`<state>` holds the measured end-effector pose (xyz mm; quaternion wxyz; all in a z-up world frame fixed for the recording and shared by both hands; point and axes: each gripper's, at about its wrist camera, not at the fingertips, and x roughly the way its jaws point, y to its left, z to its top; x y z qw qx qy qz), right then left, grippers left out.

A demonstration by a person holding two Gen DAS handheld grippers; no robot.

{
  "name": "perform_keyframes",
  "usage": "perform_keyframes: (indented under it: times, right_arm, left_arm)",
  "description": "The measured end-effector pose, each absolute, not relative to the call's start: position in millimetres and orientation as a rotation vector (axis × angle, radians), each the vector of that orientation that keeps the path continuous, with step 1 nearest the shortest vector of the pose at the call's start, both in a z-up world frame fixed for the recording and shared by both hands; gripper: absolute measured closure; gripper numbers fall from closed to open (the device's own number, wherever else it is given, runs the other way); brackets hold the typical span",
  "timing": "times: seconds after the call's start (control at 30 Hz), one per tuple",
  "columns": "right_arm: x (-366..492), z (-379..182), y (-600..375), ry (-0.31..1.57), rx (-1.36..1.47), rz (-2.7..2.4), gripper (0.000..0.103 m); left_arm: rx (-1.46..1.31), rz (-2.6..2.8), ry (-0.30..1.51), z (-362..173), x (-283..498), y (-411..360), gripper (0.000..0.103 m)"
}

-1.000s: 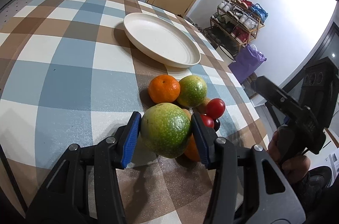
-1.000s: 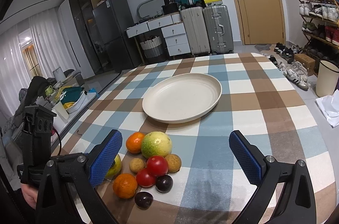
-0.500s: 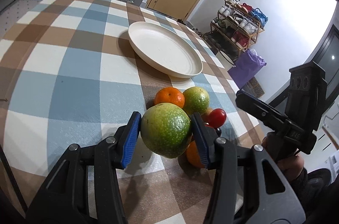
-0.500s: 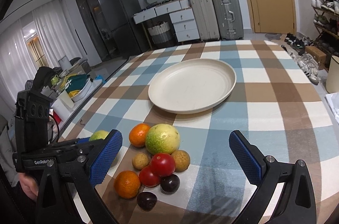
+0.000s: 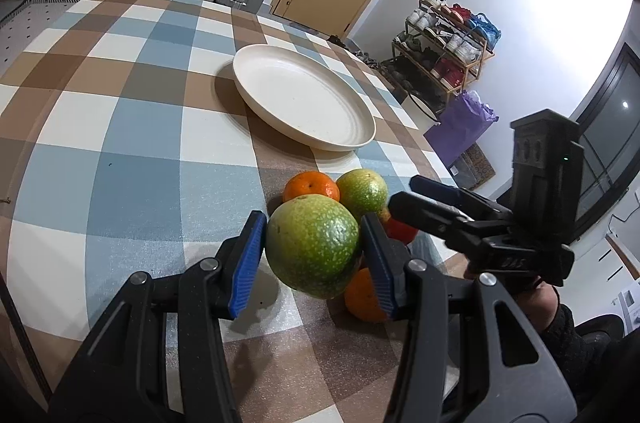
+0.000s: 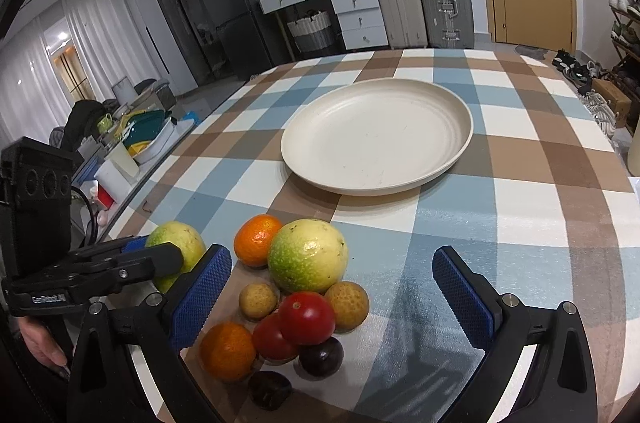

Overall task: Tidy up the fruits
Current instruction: 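Lift the green citrus with the left tool while the right tool grasps the yellow-green citrus, then carry both citrus to the white plate while the right tool releases its citrus onto it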

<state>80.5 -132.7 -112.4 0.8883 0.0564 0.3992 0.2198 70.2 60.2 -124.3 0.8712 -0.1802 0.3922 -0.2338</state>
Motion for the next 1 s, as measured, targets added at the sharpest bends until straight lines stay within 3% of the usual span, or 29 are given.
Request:
perform_keyframes:
  times: [0.43,0.63,0.83,0.93,1.0]
  right_arm:
    - [97.3,-128.3,-124.5,0.895,0.127,0.525,0.0]
    - [102.3,-132.4,-122.2,0.908,0.133,0.546,0.008]
    - [102.9,-136.8,-116.2,0.926,0.134,0.608,0.023]
    - [103.1,-139.6,-116.5,0.935,0.143,0.62,0.046]
    - [104.1,-140.8,-119.6,0.936,0.168,0.626,0.05]
  left_arm:
    - [-0.377,-0.497,0.817,-118.7,73.9,55.4,0.057]
    - [-0.374,-0.491,0.817,-120.4,75.2,55.3,0.057]
    - [-0.374,-0.489,0.818,-121.0,78.6,53.9,0.057]
    - [-0.368,-0.488,0.819,-119.8,80.2,52.1,0.057]
    - [-0.366,-0.486,0.819,-119.1,80.6,51.4,0.057]
